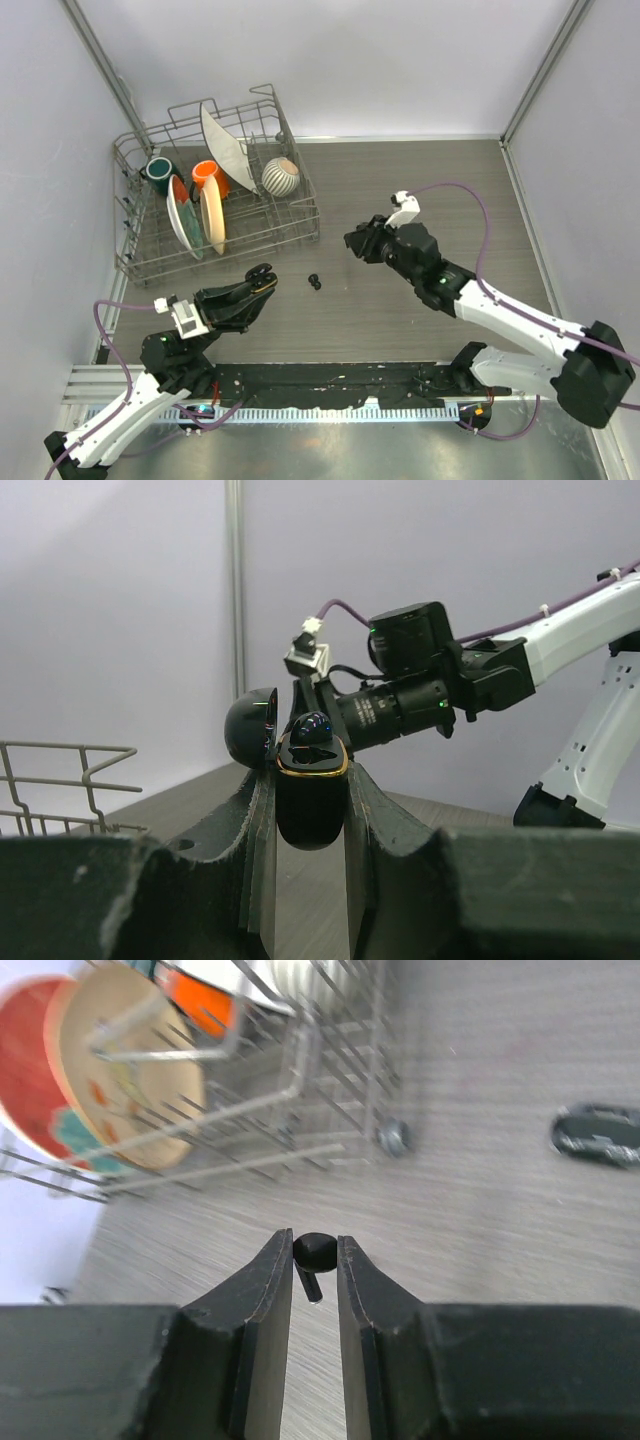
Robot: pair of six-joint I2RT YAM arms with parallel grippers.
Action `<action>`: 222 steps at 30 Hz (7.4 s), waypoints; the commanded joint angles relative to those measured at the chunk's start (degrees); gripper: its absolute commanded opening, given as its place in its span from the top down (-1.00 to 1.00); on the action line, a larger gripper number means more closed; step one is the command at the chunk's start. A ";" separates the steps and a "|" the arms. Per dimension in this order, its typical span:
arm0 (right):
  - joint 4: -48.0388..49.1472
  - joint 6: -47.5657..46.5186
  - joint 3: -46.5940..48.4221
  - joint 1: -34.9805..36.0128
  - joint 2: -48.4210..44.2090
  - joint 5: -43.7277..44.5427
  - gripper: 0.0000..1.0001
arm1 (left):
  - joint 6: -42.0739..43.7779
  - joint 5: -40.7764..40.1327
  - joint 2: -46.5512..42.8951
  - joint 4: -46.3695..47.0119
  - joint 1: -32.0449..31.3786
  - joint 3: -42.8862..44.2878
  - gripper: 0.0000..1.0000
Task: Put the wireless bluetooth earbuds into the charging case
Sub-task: Pick up the earbud from the center of the board, then place the earbud in the charging case.
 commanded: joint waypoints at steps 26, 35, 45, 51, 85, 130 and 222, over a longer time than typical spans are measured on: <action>53.10 -21.35 -2.94 20.38 -6.20 -10.90 0.98 | -0.53 -0.94 4.07 8.07 -0.08 -4.11 1.00; 58.02 -23.73 -0.74 25.13 -0.14 -10.11 0.99 | -0.97 -0.15 6.63 10.80 -0.17 -4.11 1.00; 59.25 -23.82 1.63 27.68 4.26 -10.81 0.98 | -0.97 -0.24 7.24 11.42 -0.08 -4.11 1.00; 58.20 -24.17 2.42 28.65 5.93 -10.55 0.98 | -1.06 -0.24 6.98 11.33 -0.17 -4.02 1.00; 56.53 -26.54 4.71 30.15 11.82 -6.07 0.99 | -0.80 1.08 8.30 11.24 -0.08 -3.06 1.00; 55.30 -34.02 1.81 35.24 14.28 5.54 0.99 | -0.01 -0.42 8.03 11.85 -0.08 -2.71 0.99; 28.32 -34.72 7.87 35.95 9.45 15.29 0.99 | 3.33 1.60 2.85 11.50 -0.08 -2.62 1.00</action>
